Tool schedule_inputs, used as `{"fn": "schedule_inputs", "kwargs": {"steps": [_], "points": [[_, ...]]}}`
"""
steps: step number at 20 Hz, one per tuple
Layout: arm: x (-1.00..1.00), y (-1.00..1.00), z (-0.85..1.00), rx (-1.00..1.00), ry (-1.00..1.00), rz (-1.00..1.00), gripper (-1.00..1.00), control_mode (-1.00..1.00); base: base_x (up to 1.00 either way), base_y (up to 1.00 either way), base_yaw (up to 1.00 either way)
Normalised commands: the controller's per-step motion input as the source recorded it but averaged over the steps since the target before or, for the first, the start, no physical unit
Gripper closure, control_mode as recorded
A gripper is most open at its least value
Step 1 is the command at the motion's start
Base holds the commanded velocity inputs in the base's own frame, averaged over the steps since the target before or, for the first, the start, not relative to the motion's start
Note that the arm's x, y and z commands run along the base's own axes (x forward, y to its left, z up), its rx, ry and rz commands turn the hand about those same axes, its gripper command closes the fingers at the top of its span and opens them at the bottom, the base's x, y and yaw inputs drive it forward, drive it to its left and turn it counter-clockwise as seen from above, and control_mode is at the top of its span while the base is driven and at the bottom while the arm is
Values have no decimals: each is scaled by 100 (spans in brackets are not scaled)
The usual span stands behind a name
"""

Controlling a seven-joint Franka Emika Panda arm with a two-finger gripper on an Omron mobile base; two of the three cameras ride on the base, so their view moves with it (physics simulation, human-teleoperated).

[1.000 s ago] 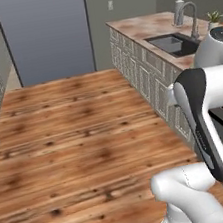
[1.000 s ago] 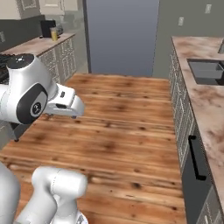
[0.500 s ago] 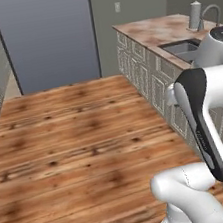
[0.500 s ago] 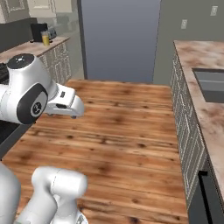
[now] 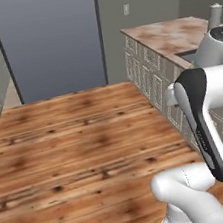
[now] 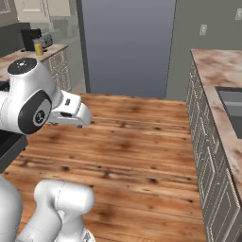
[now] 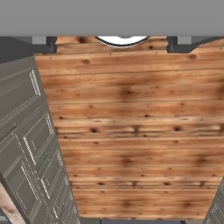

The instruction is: There is a tray on the dining counter. Grab the cup, mug, and pitcher and place them on the tray. The pitcher may be placed next to the tray if it cannot fit the tray.

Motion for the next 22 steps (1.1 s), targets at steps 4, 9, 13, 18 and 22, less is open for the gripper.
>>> {"fn": "schedule_inputs", "kwargs": {"steps": [4, 9, 13, 18, 22], "points": [[0, 0, 0, 0, 0, 0, -100, 100, 100, 32, 0], [0, 0, 0, 0, 0, 0, -100, 100, 100, 30, 0], [0, 0, 0, 0, 0, 0, -100, 100, 100, 28, 0], [0, 0, 0, 0, 0, 0, -100, 100, 100, 28, 0], [0, 0, 0, 0, 0, 0, -100, 100, 100, 28, 0]]}}
